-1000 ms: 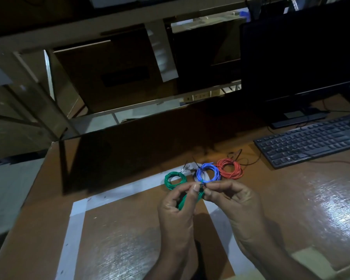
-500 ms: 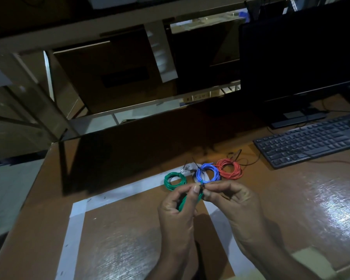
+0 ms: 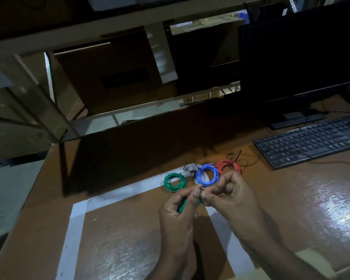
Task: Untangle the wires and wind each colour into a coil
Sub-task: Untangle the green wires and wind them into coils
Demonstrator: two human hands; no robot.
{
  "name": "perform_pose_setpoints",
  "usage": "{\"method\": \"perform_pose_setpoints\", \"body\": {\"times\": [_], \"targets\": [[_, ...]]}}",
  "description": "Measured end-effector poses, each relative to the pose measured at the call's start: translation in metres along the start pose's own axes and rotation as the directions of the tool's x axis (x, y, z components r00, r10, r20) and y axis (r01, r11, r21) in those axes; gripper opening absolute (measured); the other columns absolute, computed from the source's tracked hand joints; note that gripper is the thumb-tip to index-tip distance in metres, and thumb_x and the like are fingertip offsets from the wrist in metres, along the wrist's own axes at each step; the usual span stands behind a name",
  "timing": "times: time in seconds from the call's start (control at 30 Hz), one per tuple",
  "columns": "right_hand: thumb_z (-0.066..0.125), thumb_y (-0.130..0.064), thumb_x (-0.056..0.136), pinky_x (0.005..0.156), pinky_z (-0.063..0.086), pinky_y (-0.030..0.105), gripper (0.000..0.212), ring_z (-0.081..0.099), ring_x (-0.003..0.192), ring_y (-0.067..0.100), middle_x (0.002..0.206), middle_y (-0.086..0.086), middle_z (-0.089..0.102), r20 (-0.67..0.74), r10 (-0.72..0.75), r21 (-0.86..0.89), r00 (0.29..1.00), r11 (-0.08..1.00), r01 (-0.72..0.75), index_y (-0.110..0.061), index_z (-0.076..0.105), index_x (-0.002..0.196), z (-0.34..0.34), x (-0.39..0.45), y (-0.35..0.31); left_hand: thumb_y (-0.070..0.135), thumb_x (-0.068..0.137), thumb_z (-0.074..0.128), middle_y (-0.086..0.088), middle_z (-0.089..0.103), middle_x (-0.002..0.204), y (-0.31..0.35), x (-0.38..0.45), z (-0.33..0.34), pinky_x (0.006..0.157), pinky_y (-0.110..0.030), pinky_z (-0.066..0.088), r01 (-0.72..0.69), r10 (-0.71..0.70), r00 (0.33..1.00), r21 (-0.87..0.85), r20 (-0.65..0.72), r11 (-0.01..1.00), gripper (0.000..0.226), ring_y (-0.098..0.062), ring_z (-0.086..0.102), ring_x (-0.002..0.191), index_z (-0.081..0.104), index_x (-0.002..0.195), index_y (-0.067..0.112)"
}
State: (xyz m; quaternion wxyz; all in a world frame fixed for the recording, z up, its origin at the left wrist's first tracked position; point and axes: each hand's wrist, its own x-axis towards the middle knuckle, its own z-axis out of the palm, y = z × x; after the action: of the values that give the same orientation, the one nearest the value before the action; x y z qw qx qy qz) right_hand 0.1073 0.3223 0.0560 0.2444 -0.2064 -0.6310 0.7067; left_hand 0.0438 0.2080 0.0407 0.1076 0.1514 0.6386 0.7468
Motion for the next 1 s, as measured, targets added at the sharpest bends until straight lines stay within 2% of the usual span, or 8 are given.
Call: {"method": "perform_pose_setpoints", "body": {"times": [0.13, 0.3, 0.4, 0.5, 0.6, 0.7, 0.87, 1.0], "targets": [[0.083, -0.010, 0.081, 0.076, 0.062, 0.032, 0.031, 0.076, 0.084, 0.021, 0.085, 0.009, 0.076, 0.053, 0.017, -0.106, 0.998, 0.994, -0.011, -0.012, 0.058, 0.099, -0.002, 0.002, -0.002, 0.024, 0.087, 0.069, -0.005, 0.076, 0.081, 0.000, -0.001, -0.003, 0.057, -0.018, 0.046, 0.007, -0.007, 1.000, -0.017, -0.002, 1.000, 0.017, -0.002, 0.055, 0.061, 0.081, 0.092, 0.014], [0.079, -0.017, 0.085, 0.075, 0.063, 0.035, 0.016, 0.076, 0.080, 0.020, 0.088, 0.002, 0.076, 0.070, -0.038, -0.163, 0.997, 0.985, 0.049, -0.024, 0.073, 0.099, 0.000, -0.001, 0.000, 0.027, 0.088, 0.068, -0.002, 0.074, 0.080, 0.000, 0.000, -0.005, 0.056, -0.019, 0.045, 0.007, -0.007, 1.000, 0.015, -0.002, 1.000, 0.016, -0.002, 0.054, 0.063, 0.081, 0.091, 0.019], [0.074, -0.016, 0.089, 0.072, 0.060, 0.029, 0.010, 0.074, 0.081, 0.016, 0.089, -0.001, 0.075, 0.095, -0.060, -0.221, 0.994, 0.972, 0.080, -0.024, 0.076, 0.093, 0.002, -0.002, -0.001, 0.030, 0.087, 0.067, 0.000, 0.073, 0.077, -0.001, -0.001, -0.005, 0.055, -0.019, 0.045, 0.002, -0.002, 1.000, 0.040, -0.006, 0.999, 0.017, -0.002, 0.053, 0.062, 0.081, 0.090, 0.020], [0.066, -0.019, 0.096, 0.071, 0.055, 0.019, 0.008, 0.070, 0.082, 0.011, 0.096, -0.005, 0.065, 0.103, -0.067, -0.324, 0.992, 0.941, 0.097, -0.023, 0.071, 0.091, 0.005, -0.004, -0.004, 0.028, 0.085, 0.069, -0.001, 0.073, 0.077, 0.000, -0.003, -0.003, 0.055, -0.017, 0.046, -0.002, 0.002, 1.000, 0.028, -0.009, 1.000, 0.018, 0.000, 0.056, 0.062, 0.080, 0.090, 0.015], [0.055, -0.025, 0.102, 0.069, 0.046, 0.007, 0.011, 0.061, 0.087, 0.004, 0.100, -0.006, 0.056, 0.115, -0.097, -0.458, 0.989, 0.878, 0.140, -0.021, 0.061, 0.095, 0.011, -0.010, -0.010, 0.014, 0.090, 0.070, -0.001, 0.076, 0.078, -0.001, -0.002, -0.001, 0.059, -0.017, 0.050, -0.001, 0.001, 1.000, 0.030, -0.015, 1.000, 0.009, -0.001, 0.065, 0.068, 0.079, 0.086, 0.012], [0.045, -0.031, 0.105, 0.065, 0.041, 0.005, 0.017, 0.053, 0.090, 0.000, 0.102, -0.003, 0.053, 0.138, -0.125, -0.532, 0.982, 0.828, 0.181, -0.019, 0.056, 0.098, 0.015, -0.015, -0.016, 0.005, 0.092, 0.069, 0.000, 0.078, 0.082, -0.004, 0.001, -0.002, 0.065, -0.021, 0.056, -0.011, 0.014, 0.999, 0.087, -0.028, 0.996, 0.016, -0.009, 0.073, 0.078, 0.079, 0.084, 0.015], [0.041, -0.029, 0.106, 0.061, 0.040, 0.005, 0.019, 0.050, 0.083, -0.006, 0.101, -0.002, 0.052, 0.110, -0.112, -0.549, 0.988, 0.821, 0.155, -0.015, 0.054, 0.104, 0.015, -0.017, -0.017, 0.002, 0.092, 0.071, -0.007, 0.076, 0.080, -0.011, 0.007, -0.006, 0.062, -0.023, 0.056, -0.013, 0.018, 0.999, 0.120, -0.041, 0.993, 0.019, -0.015, 0.072, 0.074, 0.079, 0.081, 0.015], [0.042, -0.026, 0.107, 0.054, 0.042, 0.006, 0.019, 0.055, 0.071, -0.005, 0.089, -0.002, 0.058, 0.032, -0.024, -0.423, 0.999, 0.906, 0.035, -0.013, 0.055, 0.103, 0.014, -0.009, -0.012, 0.012, 0.092, 0.072, -0.004, 0.079, 0.093, -0.009, 0.002, -0.007, 0.070, -0.030, 0.062, 0.024, -0.026, 0.999, 0.051, 0.038, 0.998, 0.012, -0.020, 0.076, 0.089, 0.081, 0.090, 0.020]]}}
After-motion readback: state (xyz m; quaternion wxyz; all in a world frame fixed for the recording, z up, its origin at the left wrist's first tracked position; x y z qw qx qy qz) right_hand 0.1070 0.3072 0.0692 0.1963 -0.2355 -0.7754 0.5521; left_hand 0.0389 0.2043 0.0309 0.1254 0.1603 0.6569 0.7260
